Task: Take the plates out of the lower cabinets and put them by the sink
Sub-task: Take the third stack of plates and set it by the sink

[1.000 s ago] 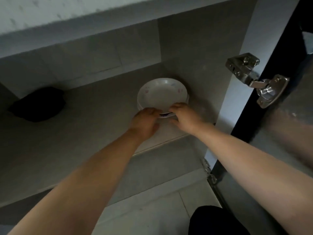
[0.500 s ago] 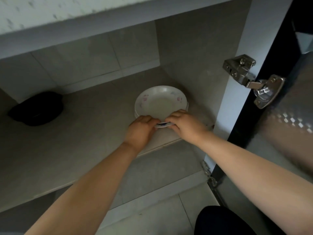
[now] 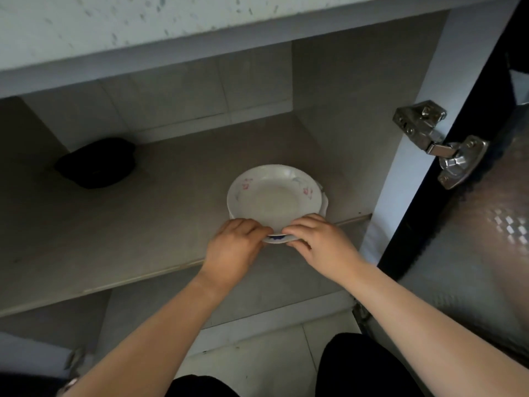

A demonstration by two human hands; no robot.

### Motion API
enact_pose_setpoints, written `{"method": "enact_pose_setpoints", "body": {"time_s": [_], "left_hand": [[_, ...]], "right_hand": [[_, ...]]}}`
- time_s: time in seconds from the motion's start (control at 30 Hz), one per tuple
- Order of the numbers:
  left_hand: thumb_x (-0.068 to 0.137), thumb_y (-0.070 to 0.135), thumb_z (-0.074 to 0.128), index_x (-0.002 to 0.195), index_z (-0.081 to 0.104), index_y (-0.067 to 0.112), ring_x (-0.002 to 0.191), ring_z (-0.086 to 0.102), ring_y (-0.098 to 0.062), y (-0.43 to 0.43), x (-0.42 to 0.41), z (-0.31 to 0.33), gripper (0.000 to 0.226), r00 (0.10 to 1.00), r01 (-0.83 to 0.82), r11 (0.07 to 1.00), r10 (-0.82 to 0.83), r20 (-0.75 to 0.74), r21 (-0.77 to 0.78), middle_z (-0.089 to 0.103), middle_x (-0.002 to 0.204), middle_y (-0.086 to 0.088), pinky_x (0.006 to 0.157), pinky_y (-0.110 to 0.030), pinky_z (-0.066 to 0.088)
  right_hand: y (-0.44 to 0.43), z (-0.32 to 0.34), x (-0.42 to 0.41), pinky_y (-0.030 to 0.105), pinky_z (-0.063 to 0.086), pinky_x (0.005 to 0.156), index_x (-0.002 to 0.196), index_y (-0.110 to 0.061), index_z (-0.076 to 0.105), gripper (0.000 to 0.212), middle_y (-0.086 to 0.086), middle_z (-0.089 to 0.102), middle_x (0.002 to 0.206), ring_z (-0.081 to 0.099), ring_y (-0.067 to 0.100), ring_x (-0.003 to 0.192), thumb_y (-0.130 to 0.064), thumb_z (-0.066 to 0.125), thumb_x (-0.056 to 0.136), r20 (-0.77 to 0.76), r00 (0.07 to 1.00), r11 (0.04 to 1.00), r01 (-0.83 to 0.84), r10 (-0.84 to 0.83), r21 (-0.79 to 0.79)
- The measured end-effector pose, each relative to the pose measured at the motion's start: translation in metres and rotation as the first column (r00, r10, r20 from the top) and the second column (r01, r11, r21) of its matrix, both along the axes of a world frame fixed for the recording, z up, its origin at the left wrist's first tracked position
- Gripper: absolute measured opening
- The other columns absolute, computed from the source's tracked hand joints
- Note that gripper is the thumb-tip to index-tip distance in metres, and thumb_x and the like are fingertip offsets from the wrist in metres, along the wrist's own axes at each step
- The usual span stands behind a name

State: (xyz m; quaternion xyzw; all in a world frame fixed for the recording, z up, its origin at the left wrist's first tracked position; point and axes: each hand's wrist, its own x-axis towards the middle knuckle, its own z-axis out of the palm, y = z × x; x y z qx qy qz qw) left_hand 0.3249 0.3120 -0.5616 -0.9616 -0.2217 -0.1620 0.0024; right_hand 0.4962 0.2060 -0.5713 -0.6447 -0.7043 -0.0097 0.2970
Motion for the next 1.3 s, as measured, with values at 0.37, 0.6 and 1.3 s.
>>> {"method": "enact_pose_setpoints", "body": {"time_s": [0.37,0.6,1.3], "left_hand": [[0.091,0.044,0.041,0.131,0.048,0.011,0.128,0.042,-0.022,0.023,-0.017,0.01,0.053,0.945,-0.099,0.954,0.18,0.274,-0.285,0.048,0.137,-0.008,0.108,-0.024,0.028],[0.089,0.021,0.058,0.141,0.031,0.003,0.132,0.038,-0.03,0.025,0.011,0.005,0.061,0.875,-0.241,0.828,0.411,0.255,-0.507,0.035,0.146,-0.015,0.106,-0.025,0.028],[0.075,-0.003,0.052,0.111,0.061,0.012,0.096,0.062,-0.023,0.039,0.022,0.013,0.04,0.808,-0.213,0.688,0.524,0.271,-0.694,0.068,0.104,-0.008,0.076,-0.02,0.04]], "right_hand": [[0.006,0.022,0.028,0.019,0.037,0.08,0.129,-0.016,0.051,0.047,0.004,0.054,0.129,0.053,0.022,0.113,-0.036,0.06,0.087,-0.302,0.833,0.885,0.418,-0.464,-0.205],[0.016,0.02,0.03,0.024,0.038,0.073,0.121,-0.015,0.054,0.041,0.007,0.057,0.119,0.056,0.024,0.103,-0.03,0.063,0.084,-0.383,0.765,0.852,0.42,-0.518,-0.313],[0.024,0.028,0.018,0.014,0.037,0.054,0.107,-0.014,0.062,0.025,-0.002,0.06,0.09,0.055,0.015,0.083,-0.007,0.06,0.083,-0.679,0.448,0.805,0.437,-0.582,-0.401]]}}
